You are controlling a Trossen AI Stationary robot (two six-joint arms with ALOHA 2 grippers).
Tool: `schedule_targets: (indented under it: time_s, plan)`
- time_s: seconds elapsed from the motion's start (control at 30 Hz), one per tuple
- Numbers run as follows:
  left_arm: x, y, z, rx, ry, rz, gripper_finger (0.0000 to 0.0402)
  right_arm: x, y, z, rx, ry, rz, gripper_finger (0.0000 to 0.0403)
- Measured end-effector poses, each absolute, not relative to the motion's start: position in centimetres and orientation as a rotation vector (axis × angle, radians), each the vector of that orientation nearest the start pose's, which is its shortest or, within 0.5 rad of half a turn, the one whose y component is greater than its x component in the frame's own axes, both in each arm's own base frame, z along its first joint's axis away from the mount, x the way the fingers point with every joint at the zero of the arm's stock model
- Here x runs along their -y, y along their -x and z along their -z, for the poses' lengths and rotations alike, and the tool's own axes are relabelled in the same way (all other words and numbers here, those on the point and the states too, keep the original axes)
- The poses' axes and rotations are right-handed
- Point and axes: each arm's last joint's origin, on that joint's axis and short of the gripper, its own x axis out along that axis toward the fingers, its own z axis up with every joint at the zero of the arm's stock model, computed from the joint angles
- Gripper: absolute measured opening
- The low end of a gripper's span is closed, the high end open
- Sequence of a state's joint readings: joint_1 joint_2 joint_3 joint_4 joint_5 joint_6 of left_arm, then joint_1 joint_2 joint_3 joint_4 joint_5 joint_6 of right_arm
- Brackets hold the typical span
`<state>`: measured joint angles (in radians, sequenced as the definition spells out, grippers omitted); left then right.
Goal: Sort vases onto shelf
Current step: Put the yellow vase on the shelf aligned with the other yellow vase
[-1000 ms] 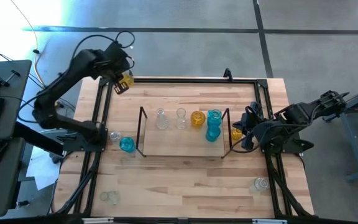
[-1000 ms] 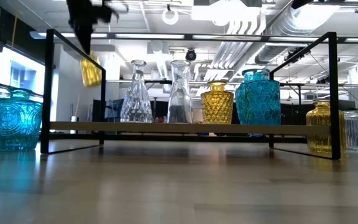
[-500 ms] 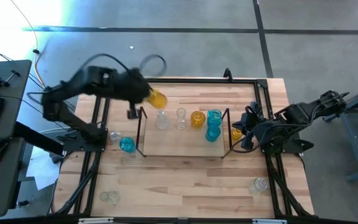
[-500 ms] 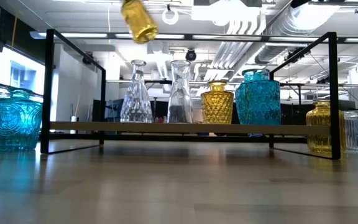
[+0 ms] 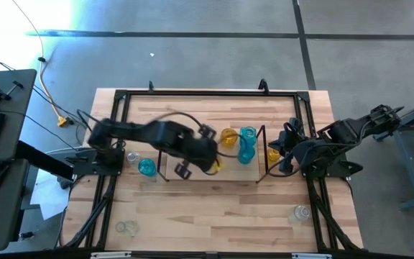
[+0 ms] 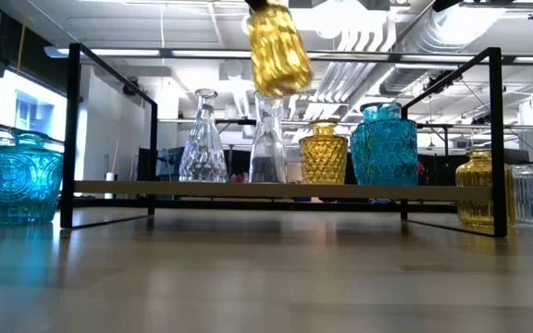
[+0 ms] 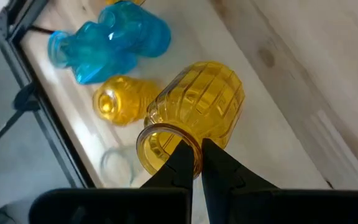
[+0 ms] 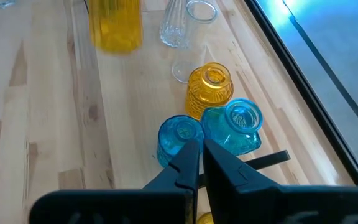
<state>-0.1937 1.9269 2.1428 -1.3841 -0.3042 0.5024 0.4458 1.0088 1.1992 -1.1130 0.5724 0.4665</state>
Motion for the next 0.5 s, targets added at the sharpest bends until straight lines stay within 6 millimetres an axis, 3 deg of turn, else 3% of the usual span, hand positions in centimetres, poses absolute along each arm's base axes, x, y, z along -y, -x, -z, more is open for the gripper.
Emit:
schedule_targets:
  time_s: [0.27, 0.5]
  plan:
    - [5.9, -40.7, -33.3, -1.213, -0.750, 0.177, 0.0002, -5.7, -15.5, -35.9, -0.754, 0.015, 0.297, 0.0009]
    - [5.6, -42.6, -31.2, -1.204, -0.735, 0.155, 0.0002, -5.7, -15.5, -35.8, -0.754, 0.015, 0.297, 0.0009]
